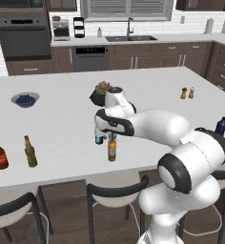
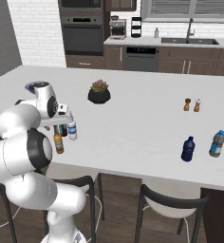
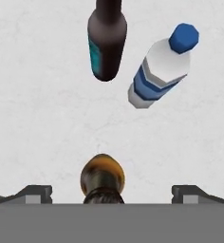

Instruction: Move the plastic bottles in the middle to the plastics group, and the glass bottles in the middle to the glass group.

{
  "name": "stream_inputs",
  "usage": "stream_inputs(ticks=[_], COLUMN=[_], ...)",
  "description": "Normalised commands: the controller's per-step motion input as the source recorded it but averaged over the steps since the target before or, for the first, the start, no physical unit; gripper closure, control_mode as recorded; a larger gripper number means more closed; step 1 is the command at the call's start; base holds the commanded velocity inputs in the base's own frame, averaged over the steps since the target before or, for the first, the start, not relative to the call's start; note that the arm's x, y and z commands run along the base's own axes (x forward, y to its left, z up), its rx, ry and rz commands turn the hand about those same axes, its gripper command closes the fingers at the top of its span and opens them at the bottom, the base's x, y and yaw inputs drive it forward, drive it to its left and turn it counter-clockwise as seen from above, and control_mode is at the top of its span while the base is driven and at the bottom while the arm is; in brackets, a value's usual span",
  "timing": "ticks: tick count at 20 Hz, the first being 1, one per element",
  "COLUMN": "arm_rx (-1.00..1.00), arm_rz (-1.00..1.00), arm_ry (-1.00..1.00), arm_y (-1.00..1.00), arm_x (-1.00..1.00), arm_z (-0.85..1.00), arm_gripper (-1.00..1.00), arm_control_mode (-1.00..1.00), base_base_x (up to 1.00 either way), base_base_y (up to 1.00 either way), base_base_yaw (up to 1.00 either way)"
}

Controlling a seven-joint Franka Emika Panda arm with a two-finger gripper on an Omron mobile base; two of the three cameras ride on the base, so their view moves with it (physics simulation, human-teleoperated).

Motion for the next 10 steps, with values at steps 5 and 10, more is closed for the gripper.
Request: stream_inputs(ticks=[5, 10], arm_rx=[0.0, 0.0], arm_rz=[0.0, 0.0], arm_ry=[-0.01, 0.0], arm_y=[0.14, 0.03], arm_x=[0.07, 0.02], arm_z=[-0.07, -0.1], arm_gripper=[-1.0, -1.0], arm_control_mode=[-1.0, -1.0], base_base_x=[0.0, 0.0], base_base_y=[0.0, 0.0], base_base_yaw=[0.0, 0.0])
